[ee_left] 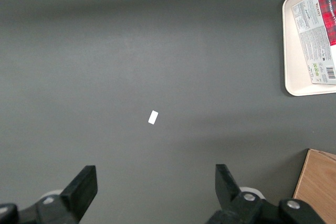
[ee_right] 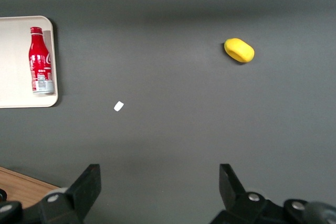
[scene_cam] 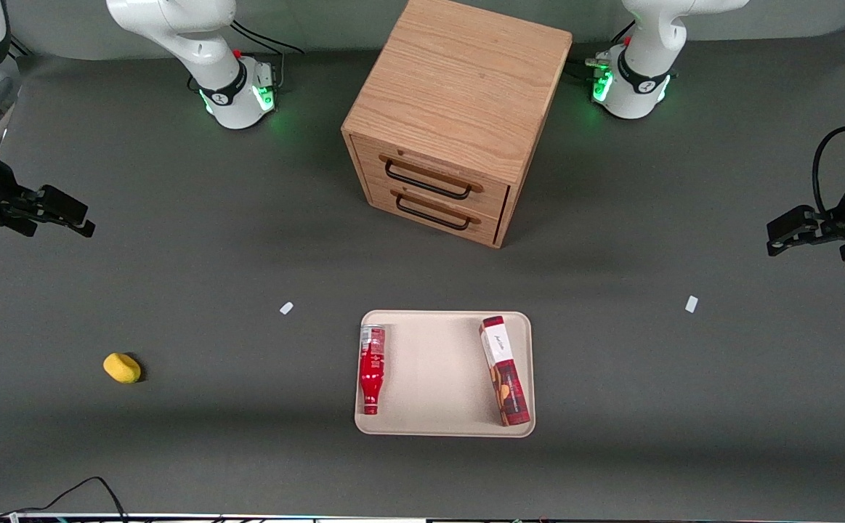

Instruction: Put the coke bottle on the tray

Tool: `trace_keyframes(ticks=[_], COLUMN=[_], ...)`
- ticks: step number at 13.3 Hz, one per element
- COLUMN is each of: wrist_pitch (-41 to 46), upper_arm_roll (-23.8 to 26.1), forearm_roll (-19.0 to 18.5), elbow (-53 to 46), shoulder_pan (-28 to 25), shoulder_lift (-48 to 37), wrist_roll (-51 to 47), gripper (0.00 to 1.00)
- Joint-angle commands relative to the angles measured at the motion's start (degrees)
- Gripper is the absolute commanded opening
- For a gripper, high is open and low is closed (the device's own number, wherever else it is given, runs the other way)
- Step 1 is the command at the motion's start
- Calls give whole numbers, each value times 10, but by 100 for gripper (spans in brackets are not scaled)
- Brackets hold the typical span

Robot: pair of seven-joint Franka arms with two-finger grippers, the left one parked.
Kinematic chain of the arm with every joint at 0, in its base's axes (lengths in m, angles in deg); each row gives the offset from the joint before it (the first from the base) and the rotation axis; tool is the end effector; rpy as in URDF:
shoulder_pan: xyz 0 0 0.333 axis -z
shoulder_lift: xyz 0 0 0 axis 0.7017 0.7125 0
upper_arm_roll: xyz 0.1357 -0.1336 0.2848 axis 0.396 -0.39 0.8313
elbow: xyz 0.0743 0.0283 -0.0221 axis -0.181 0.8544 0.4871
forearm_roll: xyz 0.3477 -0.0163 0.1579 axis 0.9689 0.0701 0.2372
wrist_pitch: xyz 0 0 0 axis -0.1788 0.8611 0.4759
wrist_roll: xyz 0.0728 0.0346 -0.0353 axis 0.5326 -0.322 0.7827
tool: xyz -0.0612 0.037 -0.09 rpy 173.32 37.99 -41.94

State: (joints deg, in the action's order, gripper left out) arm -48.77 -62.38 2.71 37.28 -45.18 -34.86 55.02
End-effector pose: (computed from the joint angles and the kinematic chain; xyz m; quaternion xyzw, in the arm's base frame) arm 0.5473 -0.0019 0.6334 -0.9988 0.0353 -0.0294 0.0180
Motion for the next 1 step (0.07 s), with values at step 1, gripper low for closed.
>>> trace_keyframes(ticks=[1], wrist_pitch=[16], upper_arm_roll=[0], forearm_roll=[-1], elbow=[-9], shoulder_pan=[-3], shoulder_lift=[-2], wrist_roll=[-7], gripper=[100])
